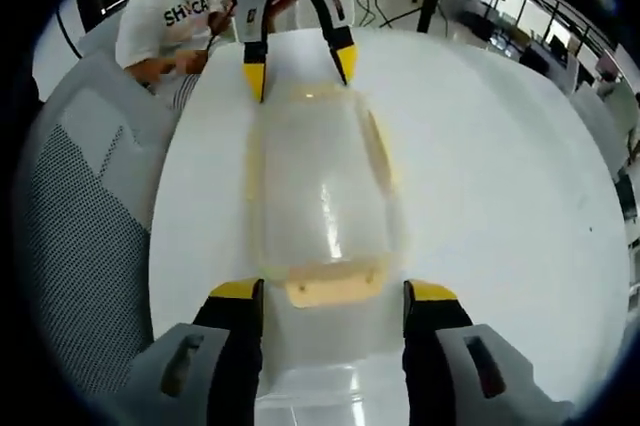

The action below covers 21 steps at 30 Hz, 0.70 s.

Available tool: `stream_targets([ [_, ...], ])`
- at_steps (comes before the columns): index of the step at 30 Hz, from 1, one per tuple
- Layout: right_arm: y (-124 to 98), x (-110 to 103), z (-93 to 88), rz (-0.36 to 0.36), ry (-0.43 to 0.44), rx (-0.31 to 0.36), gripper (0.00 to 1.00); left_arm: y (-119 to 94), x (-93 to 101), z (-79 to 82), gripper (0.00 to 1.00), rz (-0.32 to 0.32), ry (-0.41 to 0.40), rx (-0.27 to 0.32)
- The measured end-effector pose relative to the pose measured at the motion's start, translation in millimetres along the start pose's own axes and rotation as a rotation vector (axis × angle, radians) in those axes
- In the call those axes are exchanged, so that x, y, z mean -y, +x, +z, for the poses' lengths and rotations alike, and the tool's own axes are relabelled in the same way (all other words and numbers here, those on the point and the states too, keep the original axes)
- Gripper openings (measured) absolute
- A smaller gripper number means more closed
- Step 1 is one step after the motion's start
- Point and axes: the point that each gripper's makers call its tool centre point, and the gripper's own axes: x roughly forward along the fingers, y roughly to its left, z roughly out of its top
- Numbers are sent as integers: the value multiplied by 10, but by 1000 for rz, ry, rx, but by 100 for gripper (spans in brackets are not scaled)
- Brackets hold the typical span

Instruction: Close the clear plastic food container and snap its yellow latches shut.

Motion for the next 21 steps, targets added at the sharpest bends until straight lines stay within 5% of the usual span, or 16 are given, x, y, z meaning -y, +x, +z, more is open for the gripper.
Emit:
stream_targets([
  [21, 44, 32, -30, -15, -79, -79, 37, 30, 1, 46, 34, -26, 32, 35],
])
